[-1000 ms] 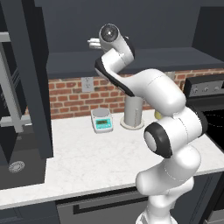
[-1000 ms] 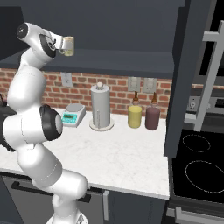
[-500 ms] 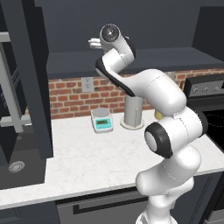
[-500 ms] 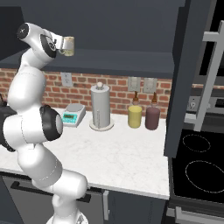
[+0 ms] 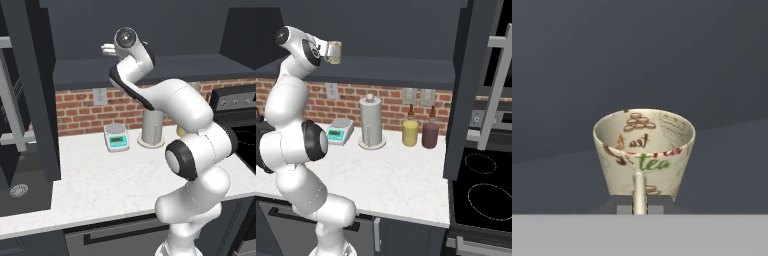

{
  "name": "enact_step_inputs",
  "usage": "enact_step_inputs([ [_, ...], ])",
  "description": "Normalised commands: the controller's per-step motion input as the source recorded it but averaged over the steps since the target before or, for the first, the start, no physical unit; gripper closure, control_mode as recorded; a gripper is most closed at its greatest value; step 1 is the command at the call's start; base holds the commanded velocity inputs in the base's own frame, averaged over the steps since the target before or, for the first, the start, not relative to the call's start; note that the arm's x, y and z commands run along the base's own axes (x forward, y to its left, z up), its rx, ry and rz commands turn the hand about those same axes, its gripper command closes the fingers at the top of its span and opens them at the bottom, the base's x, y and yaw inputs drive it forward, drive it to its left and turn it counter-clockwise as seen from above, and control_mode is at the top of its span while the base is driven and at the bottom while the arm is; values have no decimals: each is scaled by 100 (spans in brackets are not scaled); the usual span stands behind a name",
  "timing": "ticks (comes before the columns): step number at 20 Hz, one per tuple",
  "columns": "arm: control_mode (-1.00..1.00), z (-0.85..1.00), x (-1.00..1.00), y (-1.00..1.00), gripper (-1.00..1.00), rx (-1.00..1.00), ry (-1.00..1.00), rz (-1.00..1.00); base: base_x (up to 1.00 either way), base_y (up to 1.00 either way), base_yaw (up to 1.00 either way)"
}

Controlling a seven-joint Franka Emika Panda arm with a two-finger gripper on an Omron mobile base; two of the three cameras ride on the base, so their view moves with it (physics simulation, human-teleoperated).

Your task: Gather all objects into one cabinet and sort the glasses and bowls to opposite sides.

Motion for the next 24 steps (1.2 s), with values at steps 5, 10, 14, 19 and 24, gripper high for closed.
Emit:
enact_step_inputs([
  [5,-100,0,0,0,100,0,0,0,0,0,0],
  [10,-100,0,0,0,100,0,0,0,0,0,0],
  [14,-100,5,0,0,100,0,0,0,0,0,0],
  [19,-100,8,0,0,100,0,0,0,0,0,0],
  [24,-100,14,0,0,100,0,0,0,0,0,0],
])
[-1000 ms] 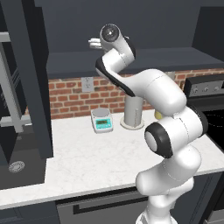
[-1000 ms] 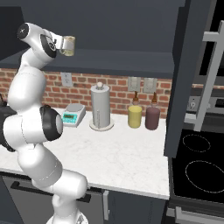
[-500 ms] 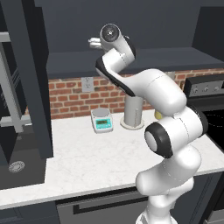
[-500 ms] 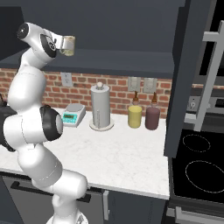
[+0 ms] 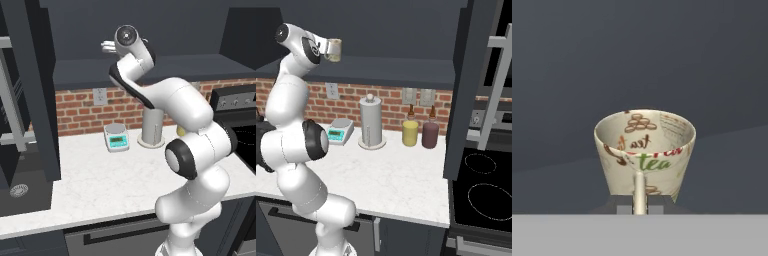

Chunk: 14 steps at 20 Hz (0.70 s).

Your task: Gather all objects into one cabinet and sort the glasses and bowls to opposite sides.

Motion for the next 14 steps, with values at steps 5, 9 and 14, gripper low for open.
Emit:
enact_step_inputs([
  [5,-100,13,-19,-9,100,0,-1,0,0,0,0],
  [9,-100,14,-81,-23,100,-1,-3,0,0,0,0],
  [14,-100,11,-97,-33,100,-1,-4,0,0,0,0],
])
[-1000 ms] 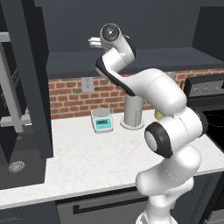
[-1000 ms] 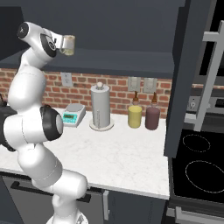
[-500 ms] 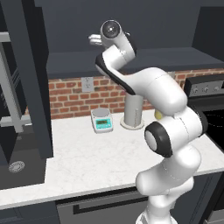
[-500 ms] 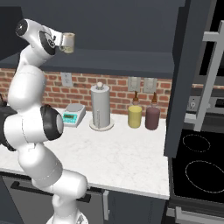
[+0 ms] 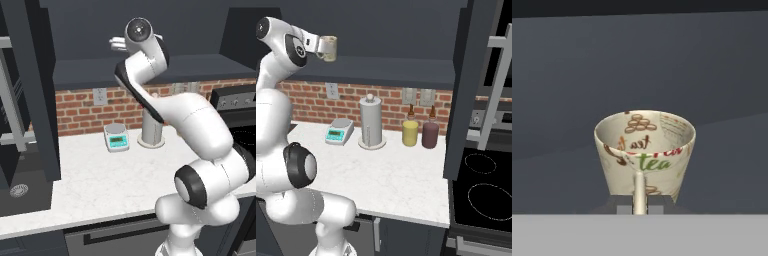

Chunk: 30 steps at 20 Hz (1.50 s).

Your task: Gather all objects into one cabinet and sort the glasses and bowls to opposite sides.

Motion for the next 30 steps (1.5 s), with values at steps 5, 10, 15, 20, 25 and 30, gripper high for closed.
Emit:
enact_step_inputs([
  [5,-100,0,-100,-54,100,0,-7,0,0,0,0],
  [10,-100,12,-100,-41,100,0,-4,0,0,0,0],
  [15,-100,31,-100,-28,100,0,0,2,0,0,0],
  [20,-100,14,-100,-30,100,0,0,4,0,0,0],
  [25,-100,0,-100,-28,100,-5,3,11,0,0,0],
  [30,-100,0,-100,-11,100,-12,12,14,0,0,0],
])
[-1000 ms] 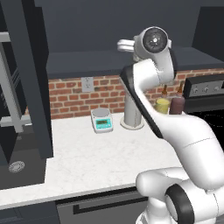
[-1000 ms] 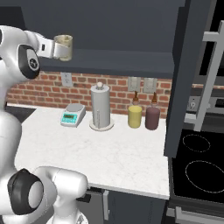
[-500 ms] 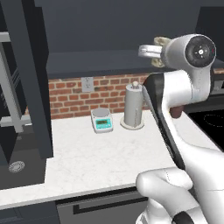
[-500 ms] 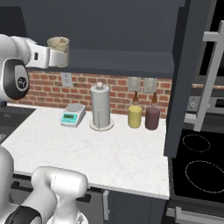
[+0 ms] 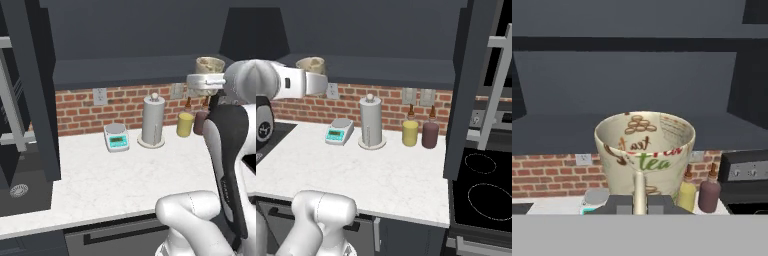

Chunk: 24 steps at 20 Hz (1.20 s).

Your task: Gather all objects into one cabinet and sort the glasses and bowls to opposite sides.

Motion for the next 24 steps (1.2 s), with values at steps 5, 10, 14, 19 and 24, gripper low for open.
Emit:
enact_step_inputs([
  [5,-100,0,-80,0,100,-12,20,7,0,0,0],
  [10,-100,-2,-54,0,100,-5,10,0,0,0,0],
  [14,-100,-17,-45,0,100,0,0,0,0,0,0],
  [19,-100,-9,-23,0,100,0,0,0,0,0,0],
  [24,-100,-9,-3,0,100,0,-1,0,0,0,0],
])
